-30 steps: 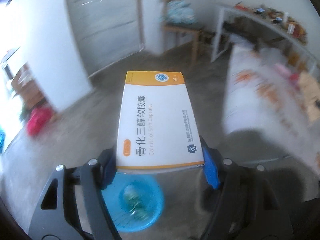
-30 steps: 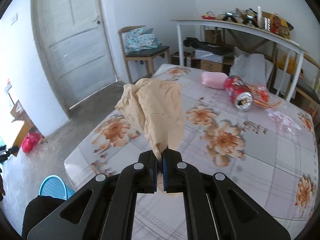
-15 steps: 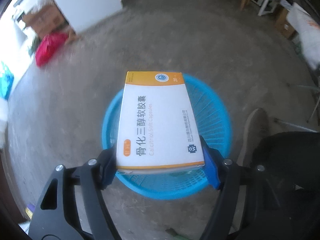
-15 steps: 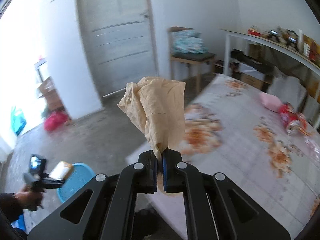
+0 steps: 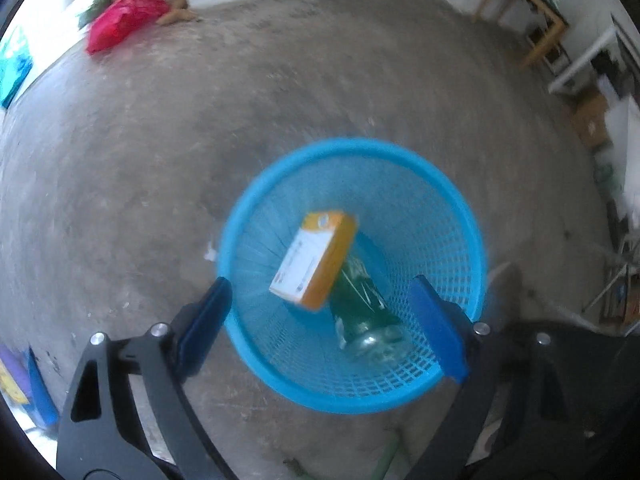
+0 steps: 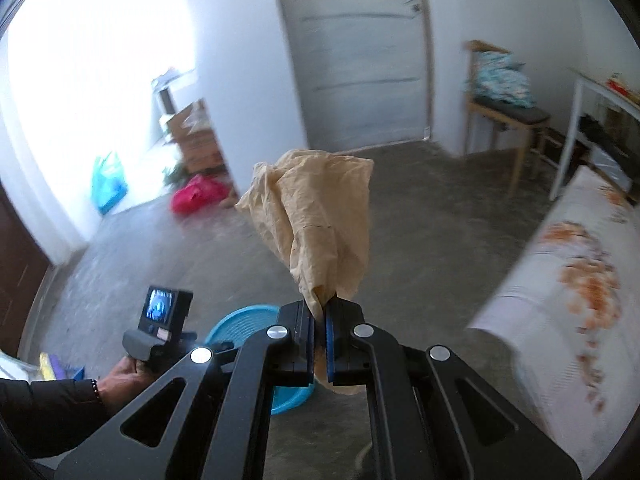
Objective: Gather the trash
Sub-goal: 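Carry the beige paper bag over the basket and open the right gripper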
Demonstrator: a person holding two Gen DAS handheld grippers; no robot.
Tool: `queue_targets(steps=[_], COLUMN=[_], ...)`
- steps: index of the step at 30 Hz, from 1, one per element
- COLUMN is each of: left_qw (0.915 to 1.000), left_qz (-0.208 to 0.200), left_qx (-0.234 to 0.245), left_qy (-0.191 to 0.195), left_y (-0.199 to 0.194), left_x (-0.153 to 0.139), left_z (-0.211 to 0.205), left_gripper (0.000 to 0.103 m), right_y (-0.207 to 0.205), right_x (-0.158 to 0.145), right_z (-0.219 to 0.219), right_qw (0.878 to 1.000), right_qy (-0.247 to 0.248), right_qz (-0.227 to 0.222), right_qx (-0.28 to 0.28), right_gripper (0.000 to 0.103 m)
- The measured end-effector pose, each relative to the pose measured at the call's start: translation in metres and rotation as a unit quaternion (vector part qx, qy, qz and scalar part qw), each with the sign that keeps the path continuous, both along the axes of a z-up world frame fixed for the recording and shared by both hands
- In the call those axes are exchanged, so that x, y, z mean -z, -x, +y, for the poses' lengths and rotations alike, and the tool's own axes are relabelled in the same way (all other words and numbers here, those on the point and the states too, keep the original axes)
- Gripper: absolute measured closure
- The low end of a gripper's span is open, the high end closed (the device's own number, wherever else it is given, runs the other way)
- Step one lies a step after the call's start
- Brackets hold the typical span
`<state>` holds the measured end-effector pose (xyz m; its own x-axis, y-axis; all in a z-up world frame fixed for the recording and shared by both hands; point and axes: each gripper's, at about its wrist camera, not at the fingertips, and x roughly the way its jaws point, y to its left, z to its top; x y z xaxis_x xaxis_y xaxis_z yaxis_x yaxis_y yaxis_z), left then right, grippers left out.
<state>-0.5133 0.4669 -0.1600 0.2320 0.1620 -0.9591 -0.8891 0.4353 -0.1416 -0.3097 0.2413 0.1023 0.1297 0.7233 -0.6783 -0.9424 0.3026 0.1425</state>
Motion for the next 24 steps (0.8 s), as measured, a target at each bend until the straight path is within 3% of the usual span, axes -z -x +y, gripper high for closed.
queue_targets(steps=[7,11,16,24], left_qw=[0.9984,0.9968,0.9951,0.9947], left_qz=[-0.026,-0.04,-0.057,-0.069], left_qx=[-0.045,-0.063,-0.077,-0.071], left_qy=[-0.023,-0.027,-0.025,-0.029], left_y=[0.035,0.052,0.065,0.073], left_x=[-0.011,-0.012,-0.01,-0.005], left_z=[0.016,0.023,0.027,0.025], left_gripper=[0.017,0.017,0.017,0.017], right_y=[0.044,0.069,0.09,0.104], right_x=[0.08,0.14,0.195,0.258], right_z=[0.072,0.114,0.153,0.178], right_qw=[0.993,0.979,0.959,0.935], right_qy=[0.094,0.179,0.257,0.326], right_qz=[0.05,0.063,0.042,0.047], right_qx=[-0.047,-0.075,-0.109,-0.13], right_gripper=[0.099,0.099,0.099,0.098])
